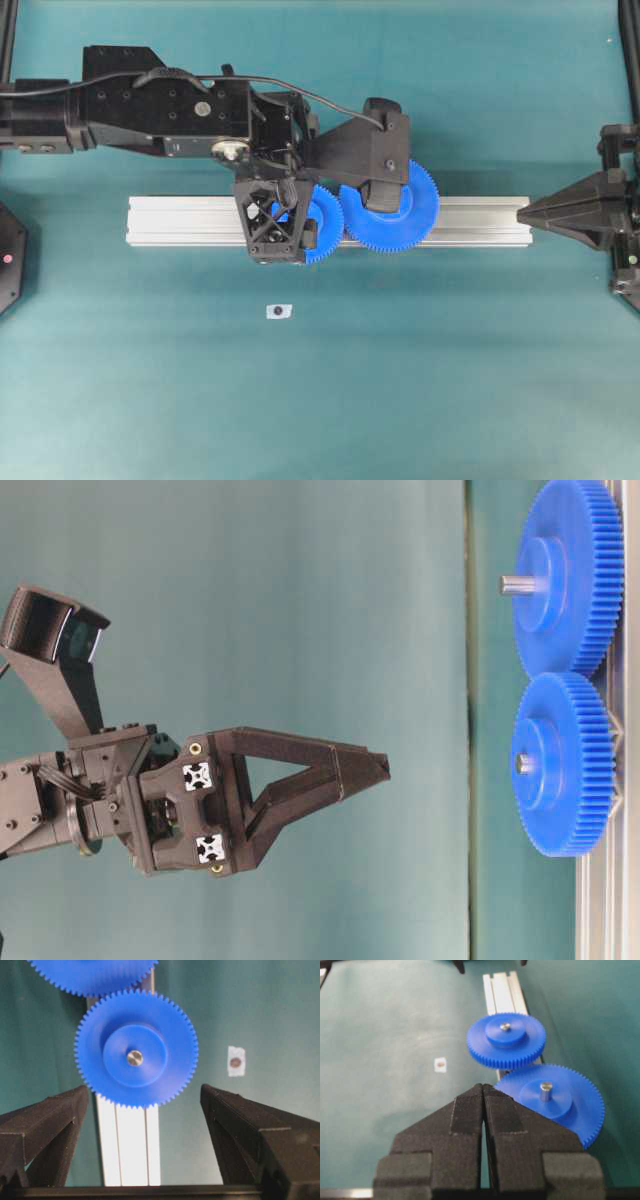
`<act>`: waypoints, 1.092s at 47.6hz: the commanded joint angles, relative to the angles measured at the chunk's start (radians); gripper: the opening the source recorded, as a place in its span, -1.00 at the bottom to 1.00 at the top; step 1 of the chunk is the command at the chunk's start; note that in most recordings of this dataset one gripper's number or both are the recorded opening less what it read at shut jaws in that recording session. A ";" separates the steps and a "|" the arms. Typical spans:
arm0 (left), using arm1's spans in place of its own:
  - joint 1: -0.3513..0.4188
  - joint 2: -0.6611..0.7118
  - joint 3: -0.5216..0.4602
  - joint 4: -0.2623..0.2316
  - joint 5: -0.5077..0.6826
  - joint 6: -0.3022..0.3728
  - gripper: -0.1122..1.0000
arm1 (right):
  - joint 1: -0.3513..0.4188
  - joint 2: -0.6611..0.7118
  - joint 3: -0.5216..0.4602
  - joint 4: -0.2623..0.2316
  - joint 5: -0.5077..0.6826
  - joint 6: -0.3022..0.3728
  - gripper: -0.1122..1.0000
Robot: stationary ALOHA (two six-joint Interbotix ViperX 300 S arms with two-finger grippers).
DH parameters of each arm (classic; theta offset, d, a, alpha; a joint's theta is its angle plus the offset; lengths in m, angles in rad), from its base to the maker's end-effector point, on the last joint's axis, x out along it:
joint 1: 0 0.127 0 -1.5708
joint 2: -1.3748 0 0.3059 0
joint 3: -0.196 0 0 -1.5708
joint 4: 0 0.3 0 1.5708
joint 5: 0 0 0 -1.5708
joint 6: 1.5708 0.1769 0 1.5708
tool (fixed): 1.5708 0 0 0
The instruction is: Find the location of the shaft and insert the small gear.
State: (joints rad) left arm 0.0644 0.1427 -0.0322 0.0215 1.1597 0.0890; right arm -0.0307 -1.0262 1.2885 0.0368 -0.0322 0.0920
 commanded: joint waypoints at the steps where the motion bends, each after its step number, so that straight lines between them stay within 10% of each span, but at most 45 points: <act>1: -0.003 -0.041 -0.028 0.002 -0.003 -0.002 0.77 | -0.002 0.006 -0.012 0.002 -0.006 0.011 -0.82; 52: -0.003 -0.034 -0.028 0.002 0.020 -0.003 0.77 | -0.002 0.006 -0.011 0.002 -0.006 0.011 -0.82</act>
State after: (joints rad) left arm 0.0629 0.1427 -0.0322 0.0215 1.1827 0.0859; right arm -0.0307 -1.0262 1.2885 0.0368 -0.0322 0.0920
